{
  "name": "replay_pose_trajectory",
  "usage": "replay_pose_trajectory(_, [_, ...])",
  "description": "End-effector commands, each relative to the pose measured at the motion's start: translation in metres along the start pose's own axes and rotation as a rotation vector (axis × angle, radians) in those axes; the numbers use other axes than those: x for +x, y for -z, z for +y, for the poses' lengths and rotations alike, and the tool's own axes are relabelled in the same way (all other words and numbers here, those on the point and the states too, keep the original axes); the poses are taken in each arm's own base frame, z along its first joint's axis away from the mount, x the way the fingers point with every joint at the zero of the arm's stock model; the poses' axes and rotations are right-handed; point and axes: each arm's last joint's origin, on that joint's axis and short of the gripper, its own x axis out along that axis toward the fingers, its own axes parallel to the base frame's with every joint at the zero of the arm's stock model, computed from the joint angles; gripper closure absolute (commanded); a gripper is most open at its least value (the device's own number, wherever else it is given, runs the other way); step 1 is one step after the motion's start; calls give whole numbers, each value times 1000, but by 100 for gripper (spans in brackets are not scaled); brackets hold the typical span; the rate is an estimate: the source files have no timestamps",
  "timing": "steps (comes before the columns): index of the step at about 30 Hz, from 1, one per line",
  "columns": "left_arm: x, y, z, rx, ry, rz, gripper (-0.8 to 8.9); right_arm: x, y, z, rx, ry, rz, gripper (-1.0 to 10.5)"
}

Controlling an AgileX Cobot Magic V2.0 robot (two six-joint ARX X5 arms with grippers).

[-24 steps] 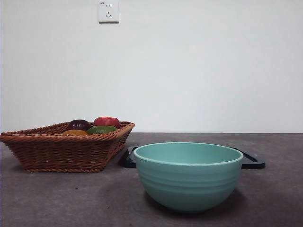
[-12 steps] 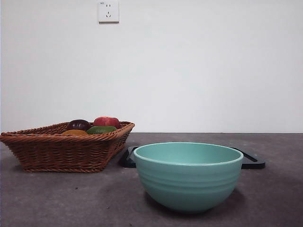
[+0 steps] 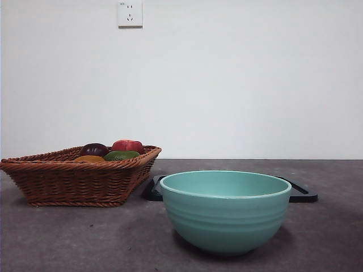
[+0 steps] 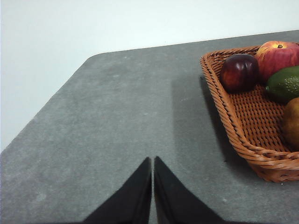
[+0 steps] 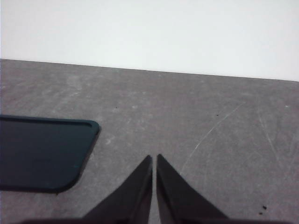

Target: Pick up the wifruite, put it on the bowl, pick up the plate, put it on desk

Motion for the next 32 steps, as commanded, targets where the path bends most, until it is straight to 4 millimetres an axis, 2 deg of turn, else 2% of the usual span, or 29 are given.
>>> replay_pose_trajectory(1, [2, 7, -1, -2, 3, 24, 806, 0, 4, 0, 9, 6, 28, 941])
replay_pose_trajectory(5, [2, 7, -1, -2, 2, 24, 806, 0, 11, 0, 15, 4, 104, 940])
replay_pose_trajectory(32, [2, 7, -1, -2, 3, 24, 806, 0, 8, 0, 17, 4, 74, 941])
